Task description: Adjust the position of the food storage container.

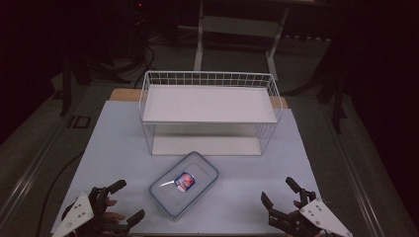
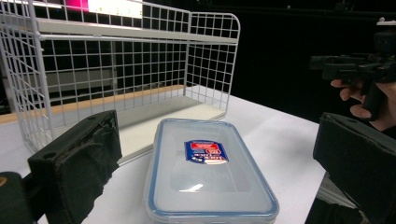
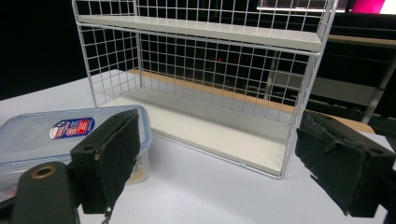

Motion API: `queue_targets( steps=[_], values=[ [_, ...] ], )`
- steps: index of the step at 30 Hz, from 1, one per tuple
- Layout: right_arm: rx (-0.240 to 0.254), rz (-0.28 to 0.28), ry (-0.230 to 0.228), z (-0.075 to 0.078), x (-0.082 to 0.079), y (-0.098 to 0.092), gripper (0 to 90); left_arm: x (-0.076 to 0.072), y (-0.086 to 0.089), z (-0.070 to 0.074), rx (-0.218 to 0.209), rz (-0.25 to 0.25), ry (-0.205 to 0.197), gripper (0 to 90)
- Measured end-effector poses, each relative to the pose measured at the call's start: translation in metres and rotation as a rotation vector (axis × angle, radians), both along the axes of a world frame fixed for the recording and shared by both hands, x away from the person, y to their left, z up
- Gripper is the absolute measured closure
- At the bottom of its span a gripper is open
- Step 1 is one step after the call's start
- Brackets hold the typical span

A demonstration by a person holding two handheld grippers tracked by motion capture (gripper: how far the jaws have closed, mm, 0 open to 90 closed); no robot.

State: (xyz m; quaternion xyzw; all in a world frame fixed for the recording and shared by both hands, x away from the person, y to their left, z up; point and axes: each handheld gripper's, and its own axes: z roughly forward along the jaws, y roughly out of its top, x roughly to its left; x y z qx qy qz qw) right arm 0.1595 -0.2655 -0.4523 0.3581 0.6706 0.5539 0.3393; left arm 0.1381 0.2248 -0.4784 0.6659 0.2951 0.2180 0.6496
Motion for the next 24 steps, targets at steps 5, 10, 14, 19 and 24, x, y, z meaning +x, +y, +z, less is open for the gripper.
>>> queue_targets(
  steps=[5,10,14,19,24],
  values=[
    [-0.007,-0.002,0.005,0.001,-0.001,0.002,13.4,-0.001,-0.002,0.004,-0.015,-0.003,0.010,0.5],
    [-0.005,-0.005,-0.003,0.004,-0.002,0.002,13.4,-0.005,-0.008,0.015,-0.003,-0.029,0.037,0.5],
    [0.003,0.004,0.005,0.004,-0.002,0.002,13.3,-0.006,-0.015,0.026,0.044,-0.092,0.063,0.5],
    [0.012,0.003,0.016,0.003,-0.001,0.001,13.3,-0.003,-0.026,0.033,0.073,-0.155,0.115,4.8],
    [0.013,0.005,0.013,0.003,-0.002,0.002,13.3,0.001,-0.038,0.031,0.112,-0.204,0.153,23.1]
  ],
)
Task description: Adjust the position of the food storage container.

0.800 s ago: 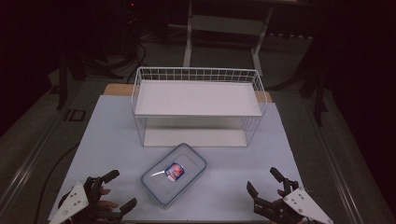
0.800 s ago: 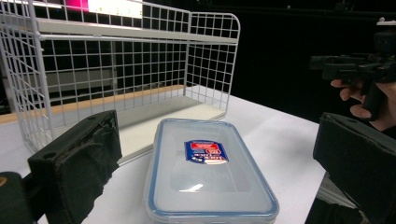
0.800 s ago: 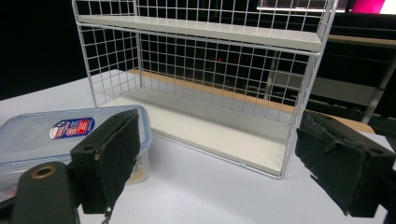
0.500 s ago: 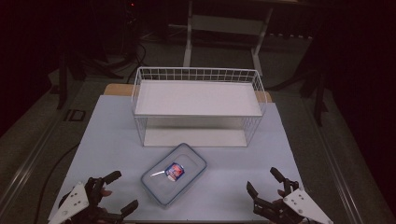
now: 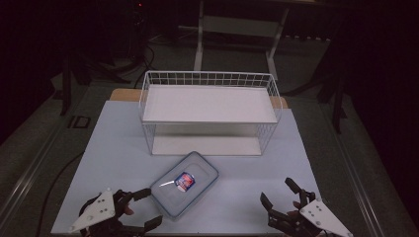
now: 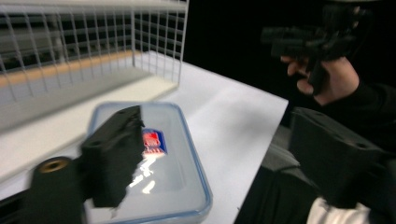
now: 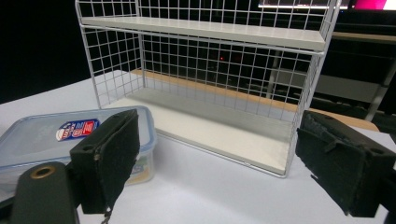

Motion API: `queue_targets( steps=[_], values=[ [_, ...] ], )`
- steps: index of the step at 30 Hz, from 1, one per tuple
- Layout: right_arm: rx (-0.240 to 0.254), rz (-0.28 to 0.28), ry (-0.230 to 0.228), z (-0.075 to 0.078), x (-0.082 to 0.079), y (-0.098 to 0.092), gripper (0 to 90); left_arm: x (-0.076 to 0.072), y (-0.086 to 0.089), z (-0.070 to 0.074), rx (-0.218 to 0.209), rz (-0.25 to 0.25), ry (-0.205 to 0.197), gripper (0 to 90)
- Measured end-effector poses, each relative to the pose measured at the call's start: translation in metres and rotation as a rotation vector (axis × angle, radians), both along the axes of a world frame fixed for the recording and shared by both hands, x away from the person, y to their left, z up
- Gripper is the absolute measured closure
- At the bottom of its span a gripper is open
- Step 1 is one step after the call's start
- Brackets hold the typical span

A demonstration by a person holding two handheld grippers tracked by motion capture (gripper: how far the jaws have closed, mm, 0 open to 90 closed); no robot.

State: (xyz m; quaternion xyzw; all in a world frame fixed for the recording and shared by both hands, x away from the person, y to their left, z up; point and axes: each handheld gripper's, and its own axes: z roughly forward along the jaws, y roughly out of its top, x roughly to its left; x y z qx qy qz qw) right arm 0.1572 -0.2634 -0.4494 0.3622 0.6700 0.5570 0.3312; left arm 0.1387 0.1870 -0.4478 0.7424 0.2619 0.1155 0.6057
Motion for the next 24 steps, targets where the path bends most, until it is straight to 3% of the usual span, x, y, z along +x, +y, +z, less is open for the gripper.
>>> queue_targets(
  steps=[6,9,11,12,13,16,19,24],
  values=[
    [0.003,0.003,0.001,0.000,0.000,0.000,13.3,0.007,-0.020,-0.011,0.100,-0.039,0.093,48.5],
    [0.004,0.005,0.006,-0.001,0.001,0.000,13.3,0.009,-0.031,-0.018,0.148,-0.066,0.117,62.0],
    [0.006,0.005,0.005,-0.001,0.001,-0.001,13.3,0.010,-0.033,-0.020,0.156,-0.067,0.123,70.9],
    [0.007,0.006,0.007,-0.001,0.001,-0.001,13.3,0.012,-0.040,-0.026,0.189,-0.082,0.142,70.9],
    [0.006,0.007,0.006,-0.001,0.001,-0.001,13.3,0.013,-0.043,-0.028,0.207,-0.083,0.149,78.0],
    [0.005,0.009,0.007,-0.001,0.001,-0.001,13.3,0.016,-0.051,-0.035,0.262,-0.087,0.174,87.0],
    [0.008,0.012,0.010,-0.001,0.002,-0.001,13.4,0.019,-0.060,-0.041,0.317,-0.079,0.194,88.6],
    [0.010,0.014,0.017,-0.002,0.002,-0.001,13.4,0.022,-0.069,-0.046,0.367,-0.081,0.204,88.7]
  ],
)
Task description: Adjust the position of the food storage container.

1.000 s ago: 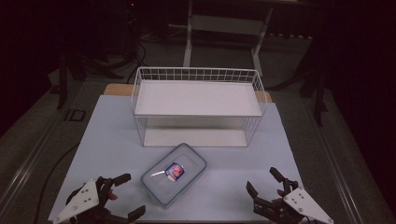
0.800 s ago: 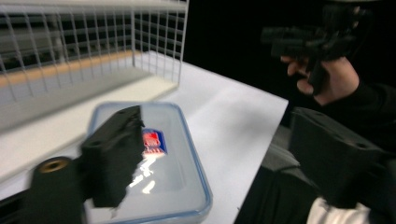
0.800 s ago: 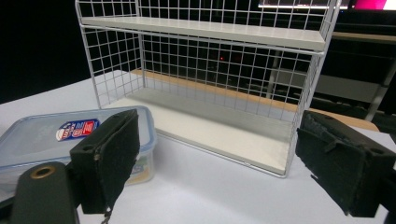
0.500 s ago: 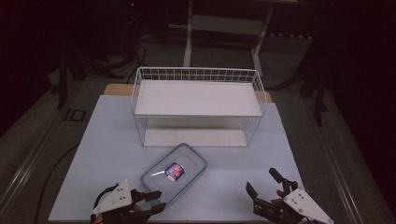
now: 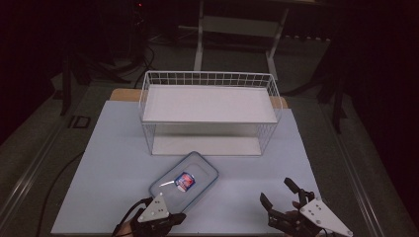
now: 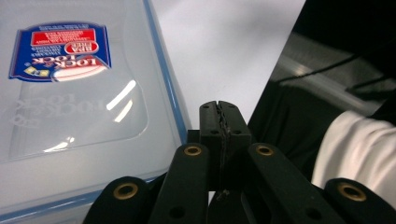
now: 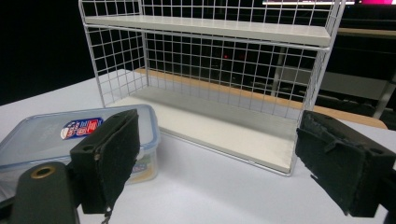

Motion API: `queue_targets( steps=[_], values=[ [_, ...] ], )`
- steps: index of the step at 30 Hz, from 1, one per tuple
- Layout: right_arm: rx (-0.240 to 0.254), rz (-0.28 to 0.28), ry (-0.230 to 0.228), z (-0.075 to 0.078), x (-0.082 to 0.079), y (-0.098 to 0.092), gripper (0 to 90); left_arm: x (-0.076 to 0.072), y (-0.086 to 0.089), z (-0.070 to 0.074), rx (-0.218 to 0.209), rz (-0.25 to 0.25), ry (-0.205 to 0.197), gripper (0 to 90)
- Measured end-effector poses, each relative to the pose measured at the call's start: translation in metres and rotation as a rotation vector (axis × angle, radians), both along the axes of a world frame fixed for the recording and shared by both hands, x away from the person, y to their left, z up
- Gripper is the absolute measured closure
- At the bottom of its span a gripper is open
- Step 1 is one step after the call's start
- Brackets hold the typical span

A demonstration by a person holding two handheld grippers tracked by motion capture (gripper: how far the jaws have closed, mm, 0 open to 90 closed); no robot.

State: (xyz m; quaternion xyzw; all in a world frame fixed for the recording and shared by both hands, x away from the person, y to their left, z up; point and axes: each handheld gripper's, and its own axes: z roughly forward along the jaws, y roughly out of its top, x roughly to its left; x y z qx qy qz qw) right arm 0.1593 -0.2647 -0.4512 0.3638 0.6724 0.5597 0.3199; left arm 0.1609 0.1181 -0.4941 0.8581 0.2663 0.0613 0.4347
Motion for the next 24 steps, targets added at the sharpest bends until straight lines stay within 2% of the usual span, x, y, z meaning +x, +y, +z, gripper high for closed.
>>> queue_targets(
  steps=[3,4,6,8,10,15,17,20,24],
  values=[
    [0.001,0.001,0.000,0.000,0.000,0.000,13.4,0.002,-0.002,-0.004,0.023,0.000,0.019,88.8],
    [0.001,0.001,0.001,0.000,0.000,0.000,13.4,0.001,-0.002,-0.005,0.025,-0.001,0.008,88.8],
    [0.002,0.002,0.001,0.000,0.000,0.000,13.4,0.002,0.000,-0.005,0.014,0.012,0.029,88.9],
    [0.001,0.004,0.003,0.000,0.000,0.001,13.4,0.001,0.001,-0.004,0.022,0.015,0.021,88.9],
    [0.001,0.005,0.002,0.000,0.000,0.001,13.4,0.001,0.003,-0.004,0.024,0.020,0.033,88.9],
    [0.001,0.006,0.002,0.000,0.000,0.001,13.4,-0.001,0.010,-0.003,0.037,0.039,0.033,88.9],
    [0.002,0.008,0.004,0.000,0.001,0.001,13.5,-0.001,0.014,-0.003,0.046,0.054,0.035,88.9],
    [0.001,0.012,0.004,0.000,0.001,0.001,13.6,0.000,0.022,-0.003,0.027,0.085,0.052,88.9],
    [0.001,0.013,0.000,0.000,0.001,0.001,13.6,0.001,0.030,0.000,0.028,0.112,0.041,88.9]
  ],
)
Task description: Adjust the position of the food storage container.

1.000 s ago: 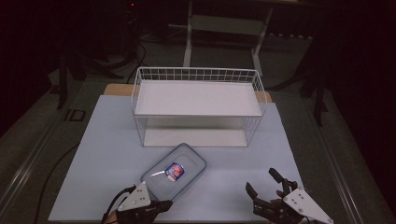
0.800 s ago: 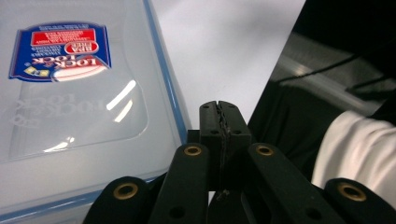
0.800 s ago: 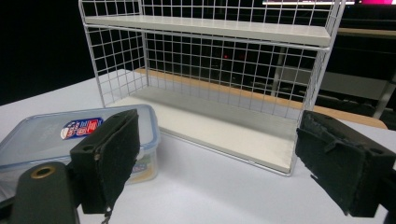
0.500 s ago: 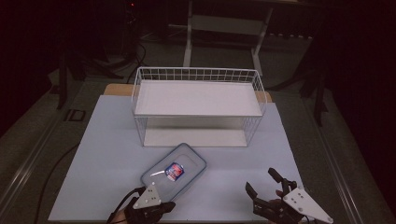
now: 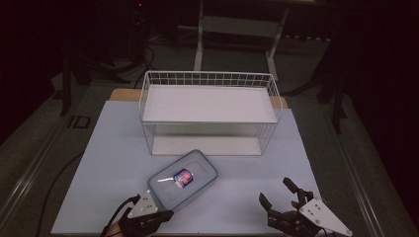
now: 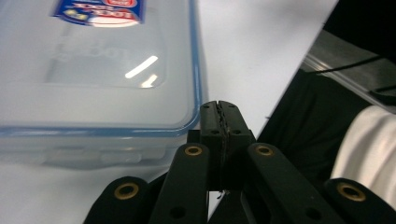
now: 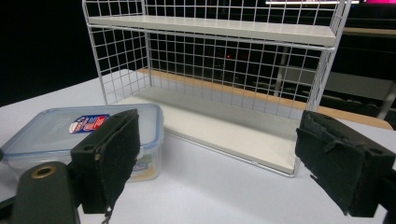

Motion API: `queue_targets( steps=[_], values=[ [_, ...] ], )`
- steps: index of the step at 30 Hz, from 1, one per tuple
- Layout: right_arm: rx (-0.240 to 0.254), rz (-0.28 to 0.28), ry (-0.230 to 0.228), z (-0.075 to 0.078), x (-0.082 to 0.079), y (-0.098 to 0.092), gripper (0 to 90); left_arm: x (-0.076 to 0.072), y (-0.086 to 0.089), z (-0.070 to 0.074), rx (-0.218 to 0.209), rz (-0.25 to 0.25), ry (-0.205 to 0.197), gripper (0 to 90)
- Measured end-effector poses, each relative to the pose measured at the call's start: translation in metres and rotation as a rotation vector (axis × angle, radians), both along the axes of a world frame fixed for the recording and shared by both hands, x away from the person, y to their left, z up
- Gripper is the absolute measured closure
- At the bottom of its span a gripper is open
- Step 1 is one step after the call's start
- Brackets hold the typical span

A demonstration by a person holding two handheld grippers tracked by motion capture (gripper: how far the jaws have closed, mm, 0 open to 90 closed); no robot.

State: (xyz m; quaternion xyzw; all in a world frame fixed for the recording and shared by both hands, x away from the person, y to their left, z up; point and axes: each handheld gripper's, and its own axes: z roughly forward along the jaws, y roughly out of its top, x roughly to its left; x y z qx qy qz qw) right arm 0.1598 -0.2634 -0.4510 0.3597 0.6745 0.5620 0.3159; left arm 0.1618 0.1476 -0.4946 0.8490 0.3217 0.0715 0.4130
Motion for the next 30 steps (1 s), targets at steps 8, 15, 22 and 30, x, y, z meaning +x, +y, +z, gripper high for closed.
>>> queue_targets(
  steps=[8,15,22,30],
  values=[
    [0.002,0.005,0.003,0.000,0.000,0.001,13.6,-0.003,0.003,0.000,-0.004,0.014,0.005,88.9],
    [0.001,0.008,0.004,0.000,0.001,0.001,13.6,0.002,-0.012,-0.014,0.032,-0.014,0.038,88.8],
    [0.007,0.006,0.005,0.000,0.001,-0.001,13.6,0.006,-0.008,-0.018,0.087,0.030,0.054,88.9],
    [0.006,0.007,0.005,0.000,0.001,0.000,13.6,0.014,0.006,-0.018,0.051,0.091,0.078,88.9]
  ],
)
